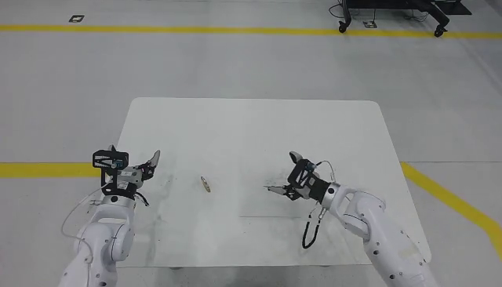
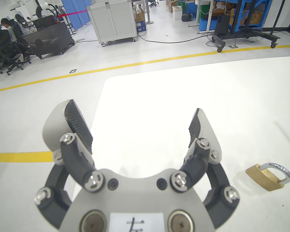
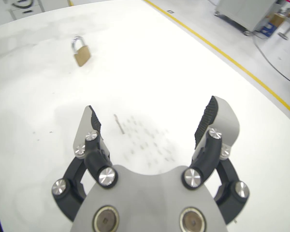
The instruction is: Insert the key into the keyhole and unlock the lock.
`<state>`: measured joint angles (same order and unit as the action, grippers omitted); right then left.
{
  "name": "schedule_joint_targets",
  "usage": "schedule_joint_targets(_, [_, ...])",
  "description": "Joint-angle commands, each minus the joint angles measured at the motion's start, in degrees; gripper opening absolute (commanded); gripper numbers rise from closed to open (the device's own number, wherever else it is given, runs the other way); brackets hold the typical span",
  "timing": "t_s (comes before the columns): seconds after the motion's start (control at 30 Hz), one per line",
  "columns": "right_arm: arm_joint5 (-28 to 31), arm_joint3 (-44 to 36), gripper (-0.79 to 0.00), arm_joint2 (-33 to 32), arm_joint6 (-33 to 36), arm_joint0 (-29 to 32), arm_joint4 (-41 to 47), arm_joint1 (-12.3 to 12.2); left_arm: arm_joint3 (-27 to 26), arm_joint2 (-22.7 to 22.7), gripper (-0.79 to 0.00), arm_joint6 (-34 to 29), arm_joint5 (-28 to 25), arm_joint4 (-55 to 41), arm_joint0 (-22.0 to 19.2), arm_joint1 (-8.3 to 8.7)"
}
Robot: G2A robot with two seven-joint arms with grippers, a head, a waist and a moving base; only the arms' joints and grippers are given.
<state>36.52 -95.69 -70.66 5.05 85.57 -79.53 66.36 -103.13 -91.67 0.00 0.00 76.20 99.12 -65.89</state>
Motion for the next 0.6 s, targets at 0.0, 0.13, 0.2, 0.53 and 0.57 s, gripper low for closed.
schedule_joint_targets(0.0, [5.1, 1.7, 0.000, 0.6, -0.7, -1.6, -0.1, -0.2, 0.0, 0.0, 0.000, 0.0, 0.0, 0.0, 0.0, 0.00])
schedule_joint_targets(0.13, [10.7, 3.2, 0.000, 0.9, -1.4, -3.2, -0.5, -0.6, 0.0, 0.0, 0.000, 0.0, 0.0, 0.0, 0.0, 0.00])
schedule_joint_targets(0.2, [13.0, 4.0, 0.000, 0.7, -1.4, -3.8, 0.5, -0.7, 0.0, 0.0, 0.000, 0.0, 0.0, 0.0, 0.0, 0.00])
schedule_joint_targets(0.53, [13.3, 5.1, 0.000, 4.7, 12.3, -9.7, -1.0, -0.6, 0.0, 0.0, 0.000, 0.0, 0.0, 0.0, 0.0, 0.00])
schedule_joint_targets(0.57, [12.1, 4.9, -0.268, 5.2, 13.6, -10.0, -1.7, -0.5, 0.0, 0.0, 0.000, 0.0, 0.0, 0.0, 0.0, 0.00])
